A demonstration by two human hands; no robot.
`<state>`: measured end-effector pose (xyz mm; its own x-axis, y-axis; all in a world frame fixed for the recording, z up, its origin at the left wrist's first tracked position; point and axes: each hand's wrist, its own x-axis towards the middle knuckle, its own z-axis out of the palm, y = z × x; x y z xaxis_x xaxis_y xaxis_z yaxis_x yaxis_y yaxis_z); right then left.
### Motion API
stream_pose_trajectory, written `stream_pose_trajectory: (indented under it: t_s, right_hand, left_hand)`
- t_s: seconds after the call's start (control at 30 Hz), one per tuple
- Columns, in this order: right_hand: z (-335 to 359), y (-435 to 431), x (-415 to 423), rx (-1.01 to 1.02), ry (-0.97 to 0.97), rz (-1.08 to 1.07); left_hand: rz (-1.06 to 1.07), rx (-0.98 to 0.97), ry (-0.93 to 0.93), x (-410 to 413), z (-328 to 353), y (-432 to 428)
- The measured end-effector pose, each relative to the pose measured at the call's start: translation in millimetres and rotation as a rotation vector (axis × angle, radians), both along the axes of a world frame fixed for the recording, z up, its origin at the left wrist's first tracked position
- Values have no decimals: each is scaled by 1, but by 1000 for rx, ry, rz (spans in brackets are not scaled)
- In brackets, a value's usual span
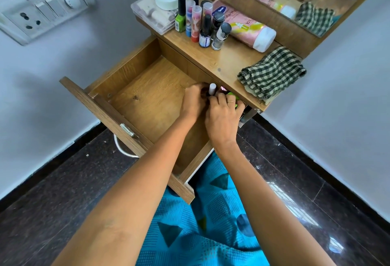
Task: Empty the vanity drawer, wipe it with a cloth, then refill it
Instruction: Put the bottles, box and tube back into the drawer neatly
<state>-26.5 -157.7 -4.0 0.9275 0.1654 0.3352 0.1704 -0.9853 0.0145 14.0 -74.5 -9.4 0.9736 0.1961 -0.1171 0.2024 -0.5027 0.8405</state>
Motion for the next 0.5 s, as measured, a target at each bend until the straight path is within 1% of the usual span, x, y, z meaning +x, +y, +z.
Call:
stream_pose_trajectory:
  t_s: [0.1,0.2,0.3,0.4,0.5]
  right_hand:
    - [1,-1,0,37,4,14]
    - [3,0,2,133,12,49]
    - [13,3,1,226,11,90]
    - [32,7,5,343,4,131]
    - [59,15,22,473,-13,152]
  left_hand:
    - [-5,-48,4,-2,0,-1]
    - [4,-46,7,-2,2,0]
    - [113,-37,-30,-1,9,5]
    - [262,-59,-147,-1,27,12]
    - [346,-93,-372,5,54,23]
